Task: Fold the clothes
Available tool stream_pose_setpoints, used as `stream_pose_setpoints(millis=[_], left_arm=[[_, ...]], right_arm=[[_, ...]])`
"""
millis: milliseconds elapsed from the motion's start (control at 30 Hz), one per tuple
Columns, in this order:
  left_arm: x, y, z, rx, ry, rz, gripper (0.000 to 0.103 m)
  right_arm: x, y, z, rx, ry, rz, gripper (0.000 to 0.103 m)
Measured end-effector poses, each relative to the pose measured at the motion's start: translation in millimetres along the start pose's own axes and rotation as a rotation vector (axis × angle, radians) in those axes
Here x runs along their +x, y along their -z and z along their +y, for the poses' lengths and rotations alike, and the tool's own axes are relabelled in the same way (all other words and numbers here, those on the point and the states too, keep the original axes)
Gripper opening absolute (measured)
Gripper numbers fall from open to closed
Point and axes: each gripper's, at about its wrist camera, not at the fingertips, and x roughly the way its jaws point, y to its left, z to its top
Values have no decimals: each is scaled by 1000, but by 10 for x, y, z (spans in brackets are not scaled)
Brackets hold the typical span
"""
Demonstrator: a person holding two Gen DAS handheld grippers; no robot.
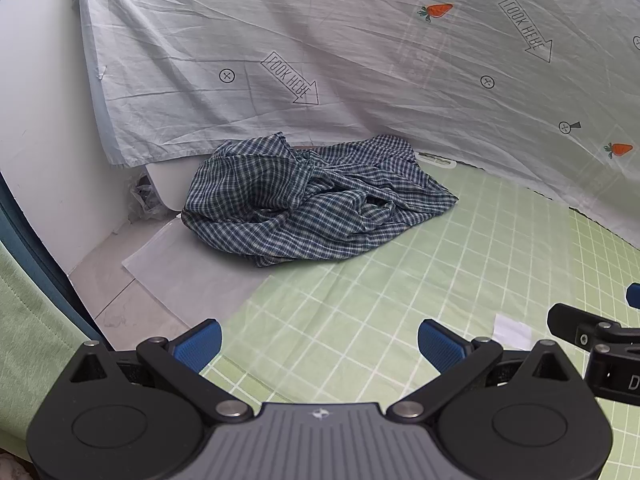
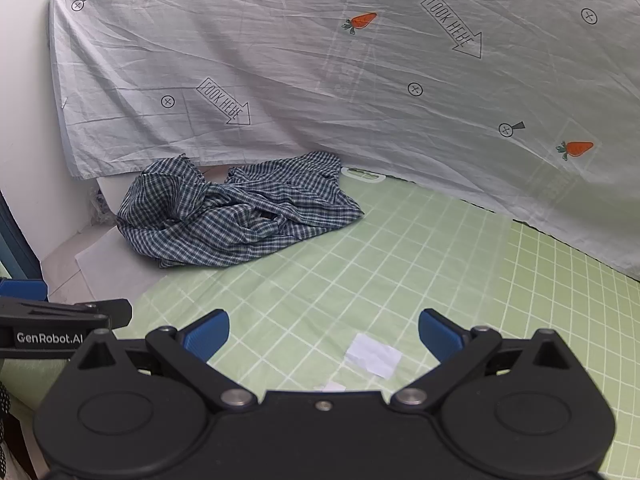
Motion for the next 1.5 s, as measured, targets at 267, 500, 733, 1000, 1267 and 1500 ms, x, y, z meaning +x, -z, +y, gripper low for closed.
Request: stream_pose_setpoints(millis=[267,500,733,1000,1267,1500], left_arm=[[10,9,11,0,-4,1,103],[27,10,-3,1,-10,2,103],[18,21,-7,4,-12,3,103],[13,5,12,3,-10,3,103],[10,9,-10,6,-11,1,103],[5,19,6,6,-11,-3,103]], right_arm=[[6,67,-111,2,-8,0,102],[-61,98,-131,8,-7,1,102],[-60,119,-133,5,-6,1,102],[-60,131,-141,4,-6,-1,102],[-72,129,-133,4,-4,-4,102],[-77,138,-138,2,-4,-6,102]])
